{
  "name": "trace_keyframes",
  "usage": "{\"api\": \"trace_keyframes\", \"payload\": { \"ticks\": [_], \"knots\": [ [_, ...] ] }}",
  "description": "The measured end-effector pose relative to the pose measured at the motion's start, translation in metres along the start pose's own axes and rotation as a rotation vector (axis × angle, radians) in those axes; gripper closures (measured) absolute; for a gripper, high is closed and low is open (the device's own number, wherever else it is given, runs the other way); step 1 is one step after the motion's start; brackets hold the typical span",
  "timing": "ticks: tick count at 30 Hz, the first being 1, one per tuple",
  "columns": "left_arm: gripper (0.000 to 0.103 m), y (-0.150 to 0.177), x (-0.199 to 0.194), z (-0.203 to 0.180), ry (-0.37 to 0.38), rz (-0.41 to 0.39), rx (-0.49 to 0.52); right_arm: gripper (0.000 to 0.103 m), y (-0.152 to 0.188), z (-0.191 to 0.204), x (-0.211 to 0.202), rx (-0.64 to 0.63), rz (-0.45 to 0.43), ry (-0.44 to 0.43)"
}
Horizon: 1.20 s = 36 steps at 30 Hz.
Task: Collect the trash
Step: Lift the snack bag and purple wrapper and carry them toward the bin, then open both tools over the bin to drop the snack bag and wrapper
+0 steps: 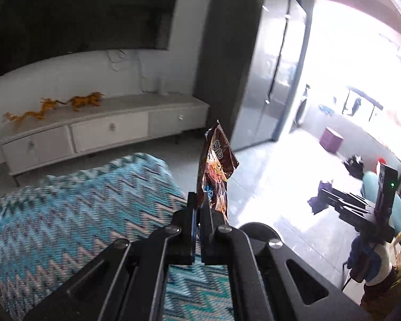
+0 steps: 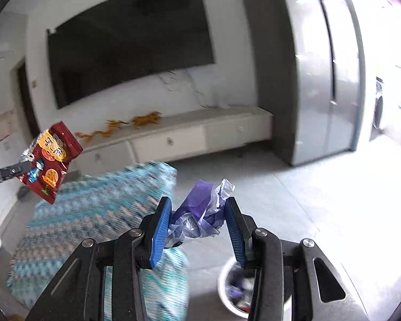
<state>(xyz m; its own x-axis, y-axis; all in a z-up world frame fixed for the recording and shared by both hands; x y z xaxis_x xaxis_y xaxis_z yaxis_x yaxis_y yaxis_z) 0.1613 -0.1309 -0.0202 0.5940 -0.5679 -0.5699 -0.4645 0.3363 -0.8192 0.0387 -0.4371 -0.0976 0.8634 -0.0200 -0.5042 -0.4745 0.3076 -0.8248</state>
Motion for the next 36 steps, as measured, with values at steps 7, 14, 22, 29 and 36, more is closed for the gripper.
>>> {"api": "trace_keyframes", "payload": {
  "ticks": [7,14,22,29,36],
  "knots": [
    [0.102,0.013,0.102,-0.087,0.087,0.163,0.11,0.064,0.03,-0.067,0.036,0.069,0.08,0.1],
    [0.101,0.043,0.197,-0.145,0.111,0.327,0.154,0.064,0.064,-0.127,0.075,0.161,0.177,0.163],
    [0.1,0.068,0.264,-0.175,0.102,0.434,0.129,0.062,0.091,-0.167,0.118,0.229,0.274,0.204],
    [0.088,0.083,0.287,-0.168,0.187,0.497,0.027,0.041,0.104,-0.182,0.142,0.236,0.325,0.262],
    [0.053,0.079,0.265,-0.152,0.216,0.46,-0.009,0.032,0.104,-0.181,0.134,0.248,0.311,0.287]
  ]
}}
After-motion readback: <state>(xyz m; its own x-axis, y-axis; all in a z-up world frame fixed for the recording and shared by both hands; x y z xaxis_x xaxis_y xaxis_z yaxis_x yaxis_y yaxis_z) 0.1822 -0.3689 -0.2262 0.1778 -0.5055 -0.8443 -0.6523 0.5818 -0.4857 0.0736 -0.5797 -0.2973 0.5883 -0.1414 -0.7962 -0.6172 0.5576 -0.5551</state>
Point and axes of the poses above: each gripper's, at about its wrist camera, not at the fingertips, and x roughly the way its jaws point, z to its left, y to its underside, the point moved 2 cm from there along x, roughly the way its jaws point, and after that the axes turned 7 degrees about x, right-handed, at the moved point
